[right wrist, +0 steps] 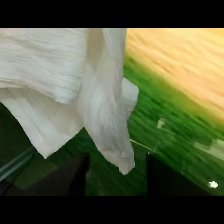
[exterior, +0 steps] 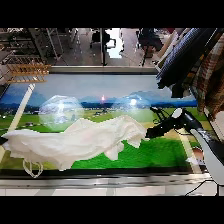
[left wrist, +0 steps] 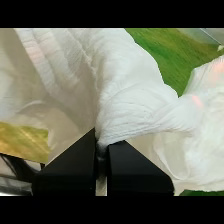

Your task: Fold the clothes and pants, and hang the long-sleeved shirts on hangers.

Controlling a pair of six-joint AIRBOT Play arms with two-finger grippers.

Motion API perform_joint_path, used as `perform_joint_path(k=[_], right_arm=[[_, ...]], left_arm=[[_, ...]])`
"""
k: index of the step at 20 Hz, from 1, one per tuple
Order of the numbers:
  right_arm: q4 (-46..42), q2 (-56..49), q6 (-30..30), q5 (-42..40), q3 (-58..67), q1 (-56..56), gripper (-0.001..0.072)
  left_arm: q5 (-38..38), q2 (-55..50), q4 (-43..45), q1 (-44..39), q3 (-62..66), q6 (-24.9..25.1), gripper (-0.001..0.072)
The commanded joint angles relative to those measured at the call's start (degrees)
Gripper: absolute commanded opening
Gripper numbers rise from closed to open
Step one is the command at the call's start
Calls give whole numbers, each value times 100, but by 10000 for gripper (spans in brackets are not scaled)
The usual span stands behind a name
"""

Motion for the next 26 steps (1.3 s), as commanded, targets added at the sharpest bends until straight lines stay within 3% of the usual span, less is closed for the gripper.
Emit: perform_joint_path(k=[1, 2, 3, 6, 9, 12, 15, 17, 19, 21, 24, 26], right_arm=[[190, -221, -153, -282, -92, -22, 159], [190, -181, -153, -284, -68, -22, 45], [168, -85, -151, -245, 11, -22, 15], [-317, 595, 57, -227, 538, -22, 13], [-1340, 1740, 503, -227, 1416, -26, 12], [-2083, 2981, 529, -404, 2304, -26, 12], [-2684, 4140, 726, -1152, 3016, -26, 12], [-3027, 4730, 881, -1661, 3348, -26, 12], [-3237, 5145, 929, -1950, 3543, -26, 12], [-3469, 5440, 927, -2017, 3609, -26, 12], [-3685, 5547, 925, -1978, 3611, -26, 13], [-3637, 5410, 925, -1740, 3606, -26, 13]], left_arm=[[0, -2, -201, 2, 0, 2, 18], [-2, -2, -420, 4, 20, 2, 18], [2, -2, -627, 4, 96, 2, 18], [26, 20, -1311, 4, 835, -7, 18], [179, 24, -1770, 4, 2197, -549, 19], [144, 35, -2400, 4, 3939, -918, 18], [-350, 94, -2459, 7, 5875, -1250, 19], [-1296, 293, -2433, 7, 6953, -1246, 19], [-2549, 820, -2168, 7, 7066, -1141, 19], [-3167, 1298, -1198, 7, 7066, -876, 18], [-2874, 1600, 656, 4, 6964, -748, 19], [-2396, 1587, 1082, 2, 6502, -748, 18]])
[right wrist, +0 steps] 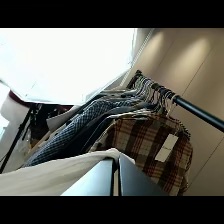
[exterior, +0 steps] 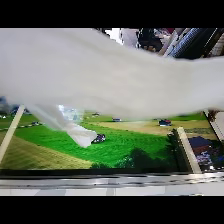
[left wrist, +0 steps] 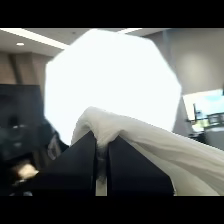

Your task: Fold the clothes and pants, and hang the long-sleeved shirts on hangers.

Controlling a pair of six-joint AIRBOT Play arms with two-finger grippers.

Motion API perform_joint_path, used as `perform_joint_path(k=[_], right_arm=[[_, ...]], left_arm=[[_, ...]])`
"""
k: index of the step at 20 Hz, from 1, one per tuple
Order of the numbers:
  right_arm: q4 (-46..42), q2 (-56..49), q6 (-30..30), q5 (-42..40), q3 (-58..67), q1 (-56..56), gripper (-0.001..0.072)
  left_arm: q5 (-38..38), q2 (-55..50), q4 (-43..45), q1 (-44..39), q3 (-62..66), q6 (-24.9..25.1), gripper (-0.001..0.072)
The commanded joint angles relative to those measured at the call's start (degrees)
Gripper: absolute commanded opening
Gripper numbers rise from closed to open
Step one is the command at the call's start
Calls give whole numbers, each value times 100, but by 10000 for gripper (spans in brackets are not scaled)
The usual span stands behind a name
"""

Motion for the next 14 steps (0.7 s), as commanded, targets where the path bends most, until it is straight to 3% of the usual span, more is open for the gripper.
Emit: perform_joint_path(k=[1, 4, 6, 8, 11, 14], right_arm=[[-146, -72, 26, 424, 48, -2, 13], [-140, -476, 28, 2243, 48, -2, 13], [-138, -769, 33, 3641, 48, -2, 12], [-68, -1019, 83, 4548, 48, -2, 12], [59, -1318, 225, 4913, -68, -2, 12], [15, -1436, 616, 4859, -970, -2, 11]], left_arm=[[437, 166, 1067, 2, -704, 85, 19], [1513, 142, -15, 0, -2317, 201, 19], [2210, 133, -358, 2, -3283, 918, 19], [2730, 107, -81, 7, -4081, 1528, 19], [2813, -92, 208, 31, -5053, 1976, 19], [2806, -638, 146, 31, -5423, 2210, 18]])
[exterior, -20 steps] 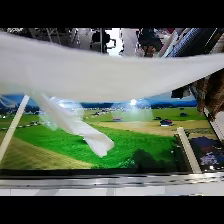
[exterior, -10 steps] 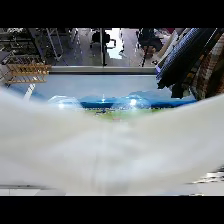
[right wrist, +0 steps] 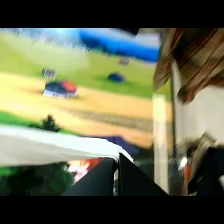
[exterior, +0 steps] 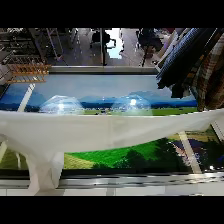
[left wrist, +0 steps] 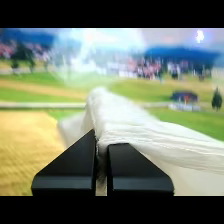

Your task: Fold the clothes and pants, and hang the long-sleeved shirts on hangers.

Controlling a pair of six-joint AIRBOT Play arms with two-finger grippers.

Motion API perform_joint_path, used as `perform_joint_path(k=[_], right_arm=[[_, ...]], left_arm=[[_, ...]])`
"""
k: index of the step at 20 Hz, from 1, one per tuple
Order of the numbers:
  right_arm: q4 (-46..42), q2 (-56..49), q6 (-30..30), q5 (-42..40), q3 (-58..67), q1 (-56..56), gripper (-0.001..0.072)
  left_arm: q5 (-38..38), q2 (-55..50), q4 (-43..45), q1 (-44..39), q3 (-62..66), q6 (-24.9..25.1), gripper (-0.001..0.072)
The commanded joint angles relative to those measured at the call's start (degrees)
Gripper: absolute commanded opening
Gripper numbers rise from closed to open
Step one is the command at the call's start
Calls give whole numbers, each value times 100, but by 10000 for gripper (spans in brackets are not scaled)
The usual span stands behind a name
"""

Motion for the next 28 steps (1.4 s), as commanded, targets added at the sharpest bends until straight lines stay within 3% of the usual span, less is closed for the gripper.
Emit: perform_joint_path(k=[1, 3, 6, 10, 13, 14, 15, 16, 17, 20, 23, 25, 28], right_arm=[[13, -179, 431, 240, -990, -2, 11], [2, -229, 699, -566, -1838, -2, 12], [4, -682, 1467, -2809, -2739, -2, 11], [87, -2444, 2354, -6133, -2710, -2, 10], [485, -4138, 2973, -7197, -1757, 4, 14], [785, -4662, 2959, -7224, -1340, 35, 27], [1080, -5051, 2970, -7086, -990, 44, 149], [1403, -5318, 2968, -6784, -713, 44, 364], [1641, -5427, 2964, -6426, -564, 33, 540], [1912, -5311, 2391, -5189, -544, -72, 535], [3464, -5243, 1056, -3639, -551, -251, 516], [4789, -5224, 275, -2538, -748, -170, 479], [5744, -5108, 7, -1698, -1504, 461, 461]], left_arm=[[140, -638, -125, 9, -529, 520, 19], [-168, -1176, -745, 9, -529, 874, 18], [-1311, -2065, -1526, -94, -485, 931, 18], [-2848, -3508, -1834, -723, 240, 337, 17], [-3493, -4649, -1827, -1375, 1300, -146, 17], [-3692, -4990, -1794, -1561, 1626, -190, 28], [-3803, -5237, -1759, -1685, 1869, -212, 163], [-3775, -5414, -1720, -1746, 2063, -214, 463], [-3716, -5466, -1716, -1749, 2135, -247, 685], [-2736, -5272, -986, -1364, 2142, -861, 705], [-643, -5152, 706, -787, 2131, -2262, 703], [356, -5149, 1023, -474, 1904, -2269, 623], [404, -5029, 17, -184, 1062, -1849, 624]])
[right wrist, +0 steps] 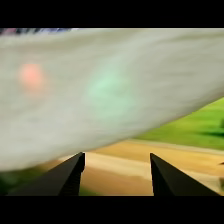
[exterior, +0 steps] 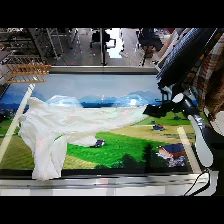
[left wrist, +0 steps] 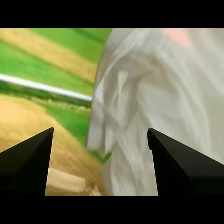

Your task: Fold the clothes and pants, and hang the long-sleeved shirts on hangers.

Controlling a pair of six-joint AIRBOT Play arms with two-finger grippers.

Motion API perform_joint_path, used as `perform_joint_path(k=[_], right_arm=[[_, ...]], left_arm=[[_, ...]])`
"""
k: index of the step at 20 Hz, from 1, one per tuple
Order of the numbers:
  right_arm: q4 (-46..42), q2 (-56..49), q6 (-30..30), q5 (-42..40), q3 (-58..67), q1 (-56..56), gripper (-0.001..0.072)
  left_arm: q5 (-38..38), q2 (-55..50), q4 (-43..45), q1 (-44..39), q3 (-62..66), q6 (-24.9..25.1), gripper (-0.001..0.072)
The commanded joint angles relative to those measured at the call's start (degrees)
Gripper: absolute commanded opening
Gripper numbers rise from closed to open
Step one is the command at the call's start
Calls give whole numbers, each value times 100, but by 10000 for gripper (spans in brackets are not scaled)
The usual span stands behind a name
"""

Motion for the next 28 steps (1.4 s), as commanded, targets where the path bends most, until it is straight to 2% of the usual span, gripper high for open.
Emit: perform_joint_path(k=[1, 7, 11, 14, 16, 19, 20, 21, 22, 23, 25, 28], right_arm=[[1449, 96, -658, 1117, -721, 717, 461], [1521, -33, -507, -586, -1137, 2533, 460], [1904, -297, -501, -1080, -1128, 3191, 460], [2004, -490, -501, -1602, -1088, 3591, 460], [2026, -664, -501, -1740, -857, 3773, 455], [2024, -892, -474, -1891, -424, 3926, 348], [2015, -898, -476, -2006, -389, 3947, 256], [2013, -896, -476, -2028, -358, 3952, 76], [2000, -890, -476, -2013, -339, 3945, 15], [1919, -844, -476, -1888, -337, 3915, 14], [1139, -623, -389, -1355, -339, 3803, 14], [-968, 72, 310, -42, -339, 3473, 13]], left_arm=[[660, 81, -579, 337, -791, 98, 625], [-498, 59, -1185, 236, -1757, 85, 625], [-1014, -33, -1178, 179, -1768, -214, 623], [-1084, -146, -1180, 116, -1768, -238, 623], [-1259, -236, -1187, 50, -1768, -468, 623], [-1539, -323, -1397, -118, -1768, -605, 415], [-1650, -330, -1416, -208, -1768, -623, 318], [-1781, -330, -1416, -299, -1768, -623, 204], [-1871, -330, -1419, -372, -1766, -623, 119], [-1910, -323, -1419, -422, -1766, -621, 36], [-1871, -256, -1416, -378, -1716, -573, 19], [-1381, 50, -1419, -17, -1366, -24, 18]])
